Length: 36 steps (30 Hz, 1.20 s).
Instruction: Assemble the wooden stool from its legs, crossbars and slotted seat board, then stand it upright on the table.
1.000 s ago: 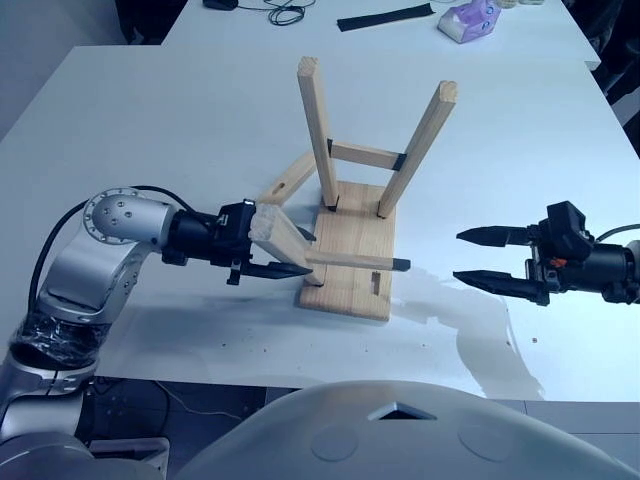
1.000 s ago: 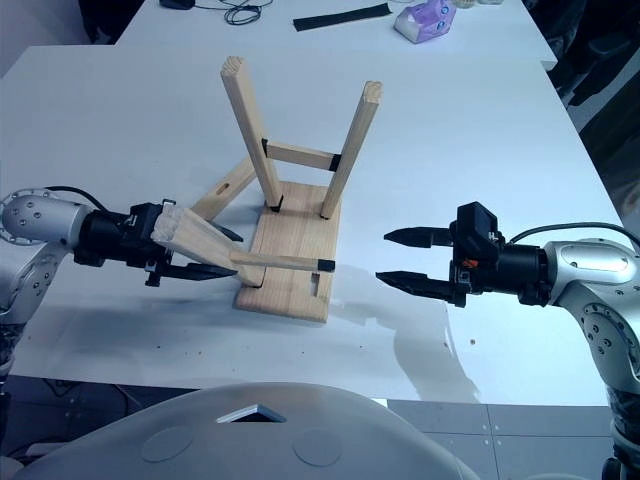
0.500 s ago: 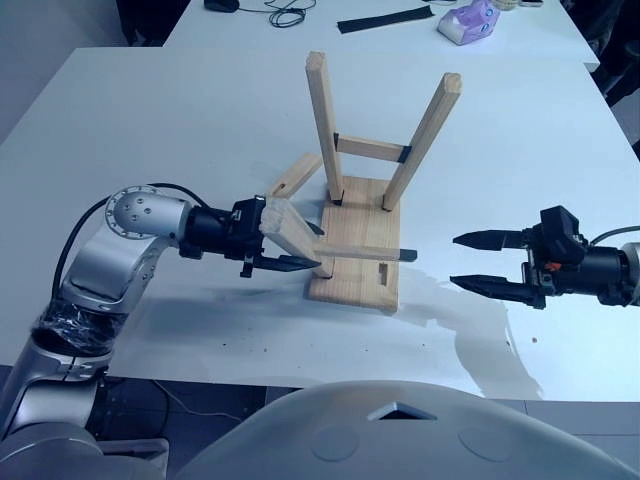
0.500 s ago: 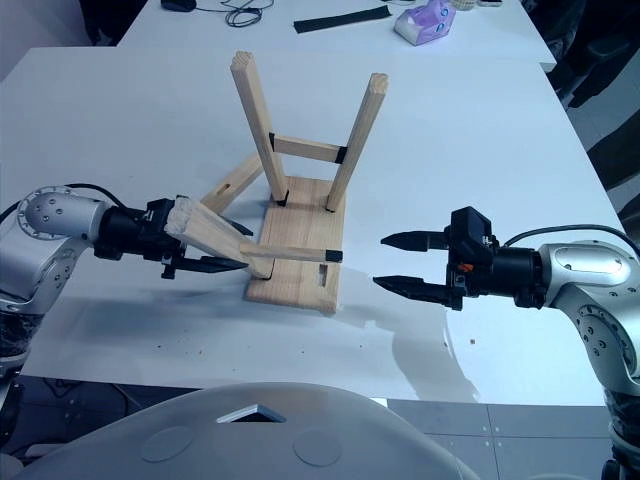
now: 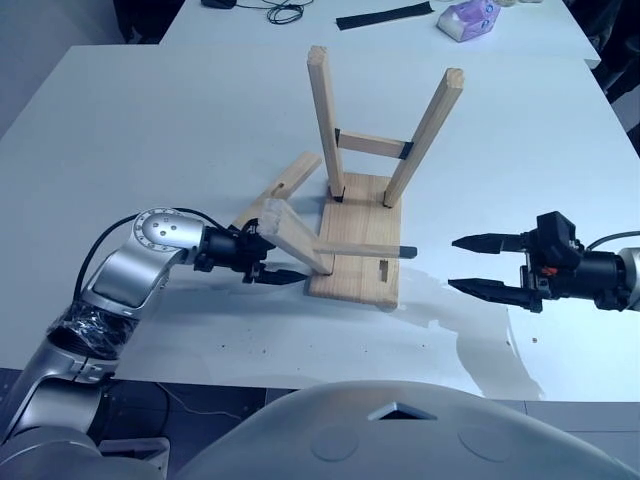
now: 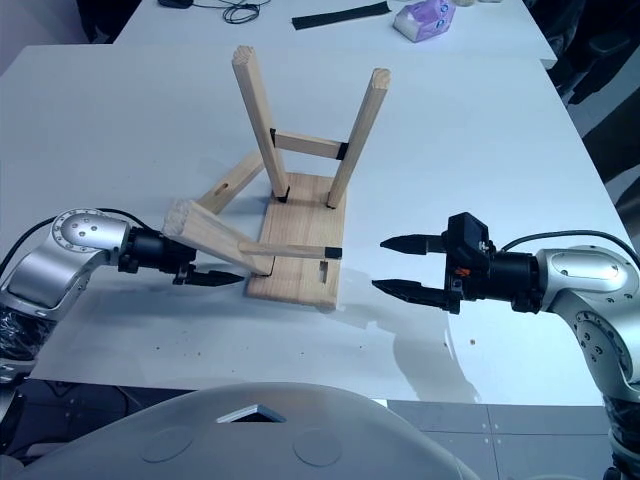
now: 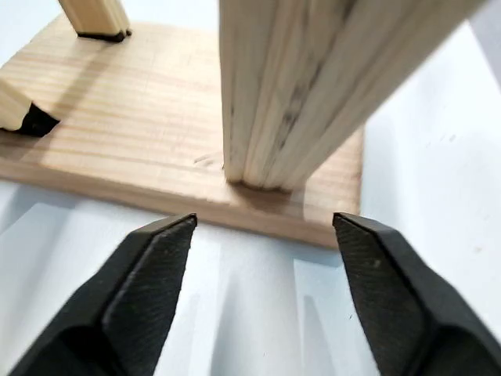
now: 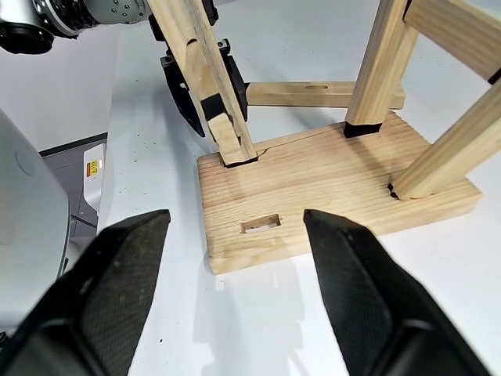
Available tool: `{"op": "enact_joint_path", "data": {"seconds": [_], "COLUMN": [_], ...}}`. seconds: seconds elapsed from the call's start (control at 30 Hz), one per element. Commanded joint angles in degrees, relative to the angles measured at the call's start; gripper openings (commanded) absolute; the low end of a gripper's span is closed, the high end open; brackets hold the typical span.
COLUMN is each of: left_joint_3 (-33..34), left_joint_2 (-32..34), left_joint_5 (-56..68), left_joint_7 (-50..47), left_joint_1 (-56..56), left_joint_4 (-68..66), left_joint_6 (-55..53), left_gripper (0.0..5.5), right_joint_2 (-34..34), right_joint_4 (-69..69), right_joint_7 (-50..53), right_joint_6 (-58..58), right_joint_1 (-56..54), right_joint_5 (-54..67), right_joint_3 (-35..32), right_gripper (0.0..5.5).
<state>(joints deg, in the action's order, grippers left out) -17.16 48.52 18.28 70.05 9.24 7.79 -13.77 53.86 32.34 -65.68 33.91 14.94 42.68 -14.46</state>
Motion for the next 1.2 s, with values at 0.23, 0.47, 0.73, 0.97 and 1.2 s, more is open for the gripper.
{"op": "enact_joint_path", "data": {"seconds": [0.23,0.47,0.73,0.97,1.2], "left_joint_3": [7.31,16.72,22.21,20.89,16.89], "left_joint_2": [1.64,2.56,-3.06,-9.67,-9.91], "left_joint_5": [0.51,2.05,1.71,-1.95,-4.02], "left_joint_7": [-0.65,-6.82,-22.74,-34.09,-31.16], "left_joint_1": [-4.19,-11.71,-14.24,-5.86,-4.22], "left_joint_4": [-1.35,2.74,9.88,1.59,-3.02], "left_joint_6": [2.54,-2.47,-14.60,-20.93,-17.94], "left_gripper": [3.73,3.73,4.26,4.59,4.59], "right_joint_2": [-0.17,-0.53,-1.41,-0.59,-0.04], "right_joint_4": [-0.08,-0.33,-0.27,-2.19,-3.55], "right_joint_7": [0.26,0.50,1.36,1.28,-0.06], "right_joint_6": [-2.10,-4.36,-5.40,-5.65,-6.03], "right_joint_1": [1.60,4.72,7.20,3.98,2.28], "right_joint_5": [-2.31,-4.45,-5.30,-6.98,-8.13], "right_joint_3": [-0.16,-1.47,-3.43,-1.44,-0.22], "right_gripper": [3.18,3.18,3.53,3.96,3.96]}}
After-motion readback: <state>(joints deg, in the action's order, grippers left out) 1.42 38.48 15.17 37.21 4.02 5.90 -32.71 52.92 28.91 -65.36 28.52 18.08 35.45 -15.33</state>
